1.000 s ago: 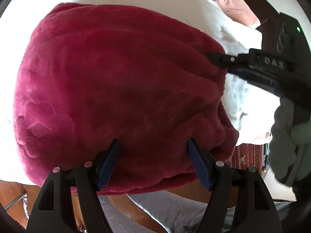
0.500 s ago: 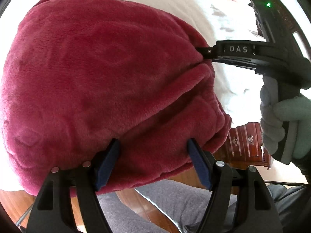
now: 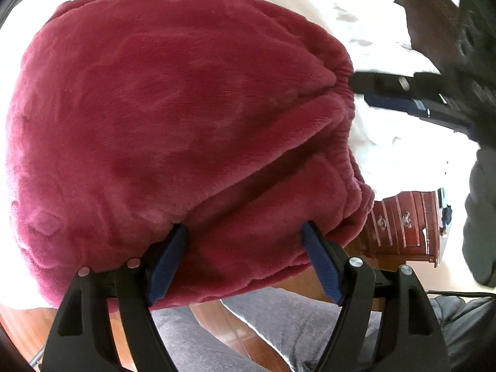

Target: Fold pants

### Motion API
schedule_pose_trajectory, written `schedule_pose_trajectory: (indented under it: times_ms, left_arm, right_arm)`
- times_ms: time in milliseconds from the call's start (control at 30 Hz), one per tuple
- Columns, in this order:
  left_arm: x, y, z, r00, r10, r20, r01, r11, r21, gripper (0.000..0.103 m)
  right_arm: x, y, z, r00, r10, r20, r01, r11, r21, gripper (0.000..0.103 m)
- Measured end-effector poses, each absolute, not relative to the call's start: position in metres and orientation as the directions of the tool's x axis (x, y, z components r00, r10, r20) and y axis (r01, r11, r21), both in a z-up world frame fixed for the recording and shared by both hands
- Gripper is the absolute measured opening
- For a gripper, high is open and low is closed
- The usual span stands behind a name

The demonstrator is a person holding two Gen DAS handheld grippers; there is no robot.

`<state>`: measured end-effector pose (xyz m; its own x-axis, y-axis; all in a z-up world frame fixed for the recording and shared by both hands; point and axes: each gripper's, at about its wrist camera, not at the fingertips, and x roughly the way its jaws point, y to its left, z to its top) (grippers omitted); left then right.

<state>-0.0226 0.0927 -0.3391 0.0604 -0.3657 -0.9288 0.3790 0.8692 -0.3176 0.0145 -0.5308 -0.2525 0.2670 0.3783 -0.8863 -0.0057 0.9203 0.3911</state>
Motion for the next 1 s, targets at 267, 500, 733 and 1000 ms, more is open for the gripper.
schedule_pose_trajectory:
  times_ms: [267, 500, 733, 1000]
  left_arm:
    - [-0.029, 0.089, -0.341, 0.051, -0.36, -0.932, 0.394, 0.864, -0.313, 0.076]
    - [-0.036, 0.08, -0.344, 0.032, -0.348, -0.937, 0.425, 0.853, -0.302, 0.076]
    - [-0.03, 0.095, -0.319, 0.11, -0.335, -0.936, 0.388, 0.881, -0.27, 0.076]
    - [-0.011, 0.131, -0.284, 0.219, -0.303, -0.928, 0.318, 0.921, -0.225, 0.076]
  right_arm:
    - [-0.023, -0.51, -0.306, 0.076, 0.318, -0.945, -0.061, 0.947, 0.314, 0.029]
    - [-0.025, -0.513, -0.335, 0.058, 0.3, -0.952, -0.029, 0.954, 0.299, 0.029]
    - [-0.041, -0.539, -0.309, 0.113, 0.376, -0.92, -0.009, 0.926, 0.378, 0.03]
    - [-0.041, -0.562, -0.253, 0.264, 0.406, -0.875, 0.023, 0.904, 0.426, 0.057]
